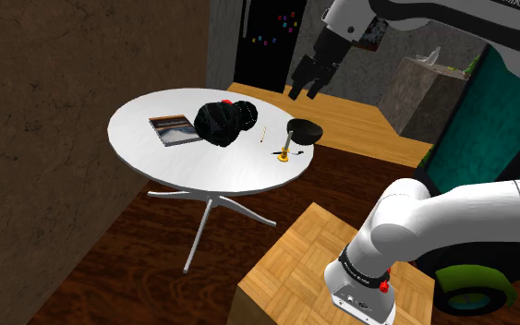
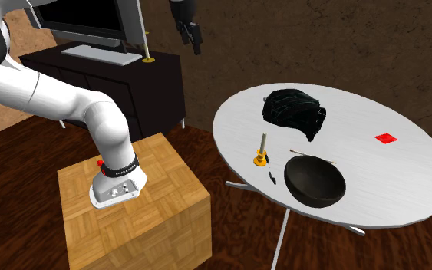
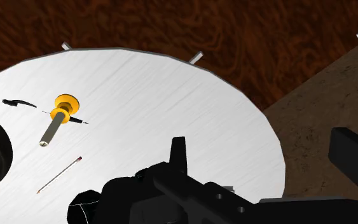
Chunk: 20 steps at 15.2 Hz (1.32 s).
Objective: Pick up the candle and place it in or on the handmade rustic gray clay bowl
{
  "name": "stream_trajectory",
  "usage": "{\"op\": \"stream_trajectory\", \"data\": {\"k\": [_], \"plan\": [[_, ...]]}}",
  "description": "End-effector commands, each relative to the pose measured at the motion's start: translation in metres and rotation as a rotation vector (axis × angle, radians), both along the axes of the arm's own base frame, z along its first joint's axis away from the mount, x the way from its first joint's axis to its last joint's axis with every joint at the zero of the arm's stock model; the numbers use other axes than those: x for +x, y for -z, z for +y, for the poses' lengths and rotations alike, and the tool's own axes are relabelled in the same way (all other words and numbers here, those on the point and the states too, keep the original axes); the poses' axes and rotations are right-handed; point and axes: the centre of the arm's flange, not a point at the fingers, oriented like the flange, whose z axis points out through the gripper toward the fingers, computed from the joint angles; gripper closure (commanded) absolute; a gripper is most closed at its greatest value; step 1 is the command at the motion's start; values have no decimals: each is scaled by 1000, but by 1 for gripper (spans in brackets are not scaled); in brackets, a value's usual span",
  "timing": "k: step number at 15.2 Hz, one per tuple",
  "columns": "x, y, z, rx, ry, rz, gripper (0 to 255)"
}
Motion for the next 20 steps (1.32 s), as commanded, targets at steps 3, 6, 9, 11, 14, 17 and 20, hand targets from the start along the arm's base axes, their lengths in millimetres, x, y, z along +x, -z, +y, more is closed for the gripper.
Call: {"op": "stream_trajectory", "data": {"k": [3,6,9,11,14,17,20], "plan": [[3,20,-15,-9,1,-13,0],[7,50,-38,-24,2,-34,0],[12,80,-62,-38,4,-54,0],[16,99,-78,-47,5,-67,0],[22,128,-102,-62,6,-88,0],[29,157,-127,-76,8,-108,0],[36,185,-152,-90,9,-128,0]]}}
